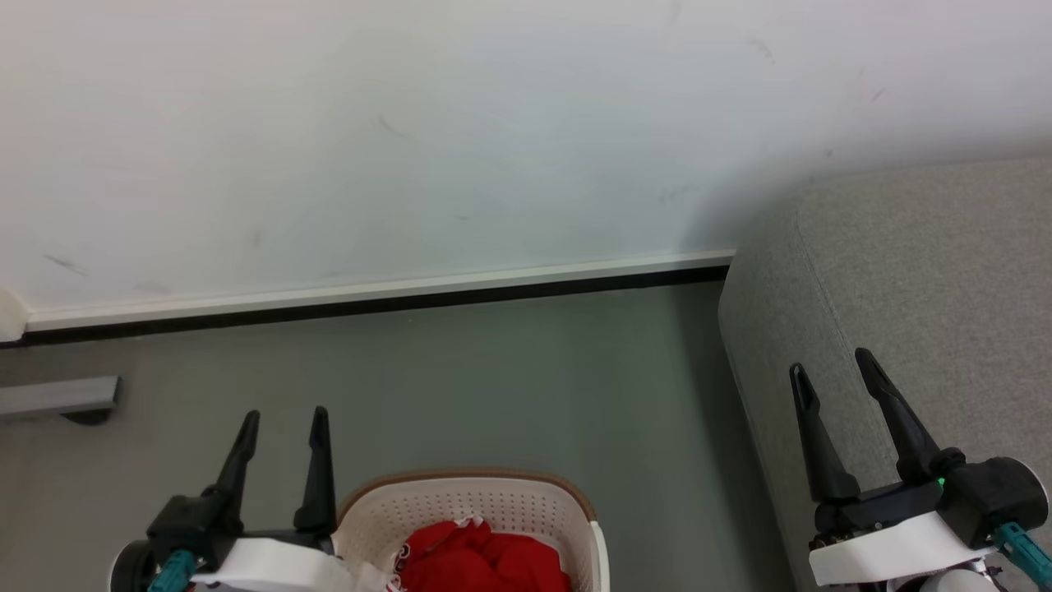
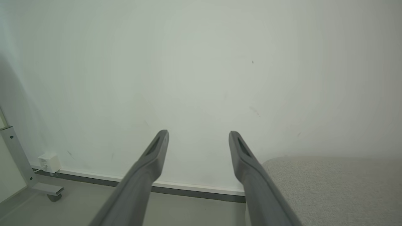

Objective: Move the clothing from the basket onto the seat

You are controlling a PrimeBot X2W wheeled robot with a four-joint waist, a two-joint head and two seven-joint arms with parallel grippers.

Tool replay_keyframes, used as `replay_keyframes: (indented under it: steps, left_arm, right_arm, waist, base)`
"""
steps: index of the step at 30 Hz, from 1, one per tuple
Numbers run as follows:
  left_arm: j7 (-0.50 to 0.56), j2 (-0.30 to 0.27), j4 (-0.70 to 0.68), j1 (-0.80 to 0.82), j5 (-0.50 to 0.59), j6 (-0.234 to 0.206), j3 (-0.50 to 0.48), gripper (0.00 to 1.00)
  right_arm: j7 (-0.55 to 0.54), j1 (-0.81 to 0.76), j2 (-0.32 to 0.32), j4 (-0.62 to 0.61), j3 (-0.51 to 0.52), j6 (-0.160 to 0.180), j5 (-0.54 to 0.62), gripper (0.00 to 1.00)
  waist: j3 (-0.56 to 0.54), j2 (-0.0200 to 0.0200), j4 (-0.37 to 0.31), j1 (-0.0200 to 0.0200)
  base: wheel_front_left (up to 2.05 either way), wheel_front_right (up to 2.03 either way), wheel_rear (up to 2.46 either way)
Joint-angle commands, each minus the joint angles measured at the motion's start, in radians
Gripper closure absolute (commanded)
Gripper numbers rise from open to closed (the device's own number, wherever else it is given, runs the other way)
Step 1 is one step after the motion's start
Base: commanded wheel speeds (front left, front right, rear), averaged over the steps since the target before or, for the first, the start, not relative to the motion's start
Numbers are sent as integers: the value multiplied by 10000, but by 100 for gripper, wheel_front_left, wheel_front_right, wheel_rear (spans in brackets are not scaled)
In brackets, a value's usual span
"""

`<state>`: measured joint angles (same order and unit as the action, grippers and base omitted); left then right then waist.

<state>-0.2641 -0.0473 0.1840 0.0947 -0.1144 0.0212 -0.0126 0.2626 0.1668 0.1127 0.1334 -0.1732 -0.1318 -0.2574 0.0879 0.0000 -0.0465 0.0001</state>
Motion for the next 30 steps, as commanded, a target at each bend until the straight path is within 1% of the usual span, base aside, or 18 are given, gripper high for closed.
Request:
replay_keyframes:
  steps: [1,9,17,20,23,30]
  left_arm:
    - [-7,-58,9,141,32,13,10,0]
    - [-7,-57,302,864,154,199,41,0]
    - [-7,-59,1327,1695,174,479,189,0]
    - [-7,-57,1917,2055,-10,665,274,0]
    - [-7,-85,2720,2463,27,821,360,0]
    - [-7,-302,4925,3740,247,984,706,0]
  right_arm:
    - [31,134,-8,-51,13,21,-175,0]
    - [31,628,90,-540,-58,21,-373,0]
    - [30,1175,-6,-896,-92,21,-779,0]
    - [30,1412,-5,-1056,-135,21,-817,0]
    - [16,1659,-11,-1293,-47,21,-852,0]
    - [14,2167,-83,-1797,152,22,-934,0]
  waist:
    - [305,0,-146,-1]
    - [1553,0,-447,-1]
    - [2678,0,-746,-1]
    - [3111,0,-861,-1]
    - [3603,0,-990,-1]
    - [4686,0,-1309,-1]
  base:
    - [0,0,0]
    - [0,0,0]
    - [0,0,0]
    - [0,0,0]
    - [0,0,0]
    - [0,0,0]
